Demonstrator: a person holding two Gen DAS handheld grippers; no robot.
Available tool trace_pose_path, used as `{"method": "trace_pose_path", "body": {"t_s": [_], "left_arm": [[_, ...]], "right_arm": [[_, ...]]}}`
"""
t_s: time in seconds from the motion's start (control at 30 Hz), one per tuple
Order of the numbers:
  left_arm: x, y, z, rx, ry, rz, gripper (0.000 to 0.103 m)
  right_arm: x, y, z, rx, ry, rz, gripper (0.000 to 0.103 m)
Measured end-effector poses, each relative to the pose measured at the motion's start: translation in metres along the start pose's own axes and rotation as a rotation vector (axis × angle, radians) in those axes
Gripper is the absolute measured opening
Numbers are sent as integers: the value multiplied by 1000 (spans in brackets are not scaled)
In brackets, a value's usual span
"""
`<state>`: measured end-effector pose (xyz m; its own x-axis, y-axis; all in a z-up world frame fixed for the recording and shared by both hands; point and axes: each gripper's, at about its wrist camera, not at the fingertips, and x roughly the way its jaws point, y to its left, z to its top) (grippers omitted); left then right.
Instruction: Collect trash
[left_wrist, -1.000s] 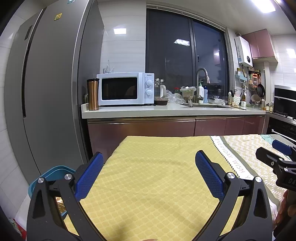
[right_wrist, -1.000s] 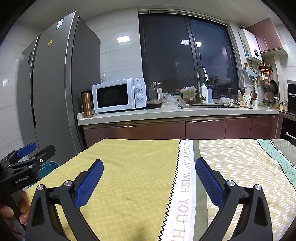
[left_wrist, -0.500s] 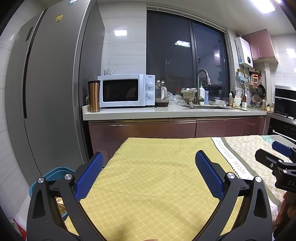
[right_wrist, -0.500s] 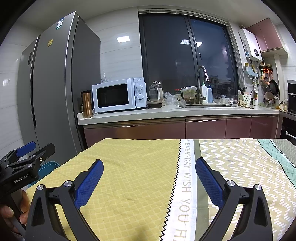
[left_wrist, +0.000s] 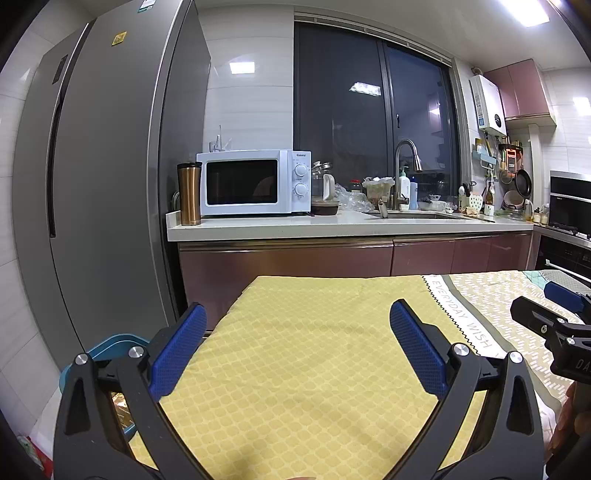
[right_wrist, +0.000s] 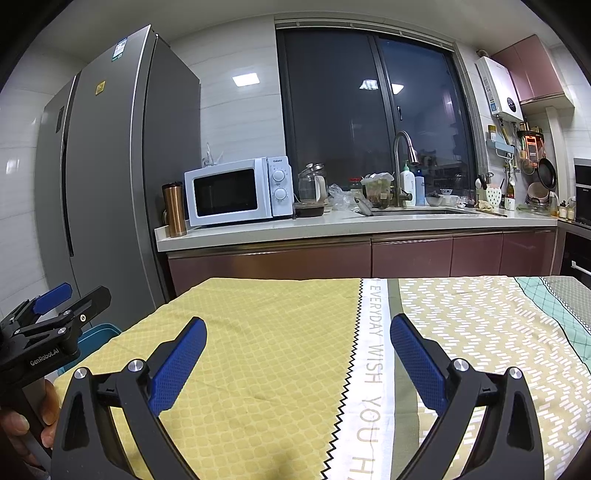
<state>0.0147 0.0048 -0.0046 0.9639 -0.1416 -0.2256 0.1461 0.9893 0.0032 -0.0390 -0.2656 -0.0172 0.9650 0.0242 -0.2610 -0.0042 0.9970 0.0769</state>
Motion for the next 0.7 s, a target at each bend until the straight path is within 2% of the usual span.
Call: {"method": "trace_pose_path", "body": {"t_s": [0.7], "left_arm": [[0, 0, 0, 0, -2, 1, 97]], "right_arm": [[0, 5, 1, 7, -3, -2, 96]]}}
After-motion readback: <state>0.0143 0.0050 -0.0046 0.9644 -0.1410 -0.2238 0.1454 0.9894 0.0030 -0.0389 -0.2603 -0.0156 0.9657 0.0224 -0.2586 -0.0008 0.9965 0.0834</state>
